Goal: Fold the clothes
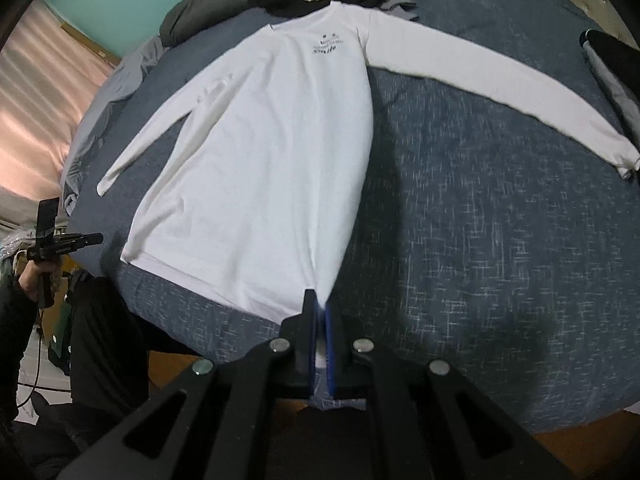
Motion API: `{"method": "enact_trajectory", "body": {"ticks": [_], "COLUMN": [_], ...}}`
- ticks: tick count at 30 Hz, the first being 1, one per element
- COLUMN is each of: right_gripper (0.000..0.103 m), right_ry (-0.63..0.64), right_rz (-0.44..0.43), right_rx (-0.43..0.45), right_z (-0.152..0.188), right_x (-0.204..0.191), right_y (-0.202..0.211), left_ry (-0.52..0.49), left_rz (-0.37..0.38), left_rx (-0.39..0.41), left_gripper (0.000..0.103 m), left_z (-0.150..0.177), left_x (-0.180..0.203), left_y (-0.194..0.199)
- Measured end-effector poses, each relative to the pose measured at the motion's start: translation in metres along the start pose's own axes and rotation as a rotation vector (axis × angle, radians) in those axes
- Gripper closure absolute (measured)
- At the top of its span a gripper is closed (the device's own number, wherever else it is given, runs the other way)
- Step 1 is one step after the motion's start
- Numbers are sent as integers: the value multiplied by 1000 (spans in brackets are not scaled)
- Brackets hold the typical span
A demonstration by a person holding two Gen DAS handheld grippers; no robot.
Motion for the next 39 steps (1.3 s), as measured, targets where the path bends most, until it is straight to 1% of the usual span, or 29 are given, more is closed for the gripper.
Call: {"method": "enact_trajectory", "body": {"ticks": [4,7,11,12,15,17,19,23,24,25,30,37,39], "right_gripper": [100,100,100,100,100,100,100,100,100,100,100,100,100], "right_ry": [-12,-39,-54,-55,-59,-63,-66,-63,-61,-60,-57,-47,-44], "right_rz": [15,20,18,16,7,5,3,1,2,2,3,1,0], "right_rx": [-31,-41,-46,-46,-47,-48,-46,-47,-48,-49,-49,-51,-56], "right_z": [3,5,8,9,12,13,14,13,13,13,12,11,11], "right_x": [6,14,17,17,16,16,17,17,17,17,17,15,13], "right_y": [-12,-17,-21,-21,-23,-24,-24,-24,-24,-24,-24,-22,-23], "left_ry": [-24,-60,-118,-129,-134,-116,-97,-82,-83,-85,-79,-38,-19], "left_rz": [3,26,15,10,-11,-23,-19,-8,-7,-7,11,32,29], "left_rx": [-3,-23,-69,-79,-98,-105,-102,-101,-101,-103,-63,-6,1], "left_gripper": [102,101,99,97,85,83,83,84,91,102,102,102,102], "left_z": [-3,-3,-1,-1,-2,-7,-11,-18,-19,-19,-24,-31,-35], "left_x": [6,22,42,46,50,48,46,44,44,43,35,5,-1], "left_y": [-5,-12,-28,-32,-45,-53,-57,-64,-65,-65,-46,-3,2]}}
Point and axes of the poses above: each gripper's, at about its wrist camera, not at the fingertips, and y roughly against the way its jaws point, x to its right, z to its underside, the point moved 4 cm from there along -y, roughly the way its jaws point, and after that the axes turned 13 degrees about y, right-handed, at the moved point
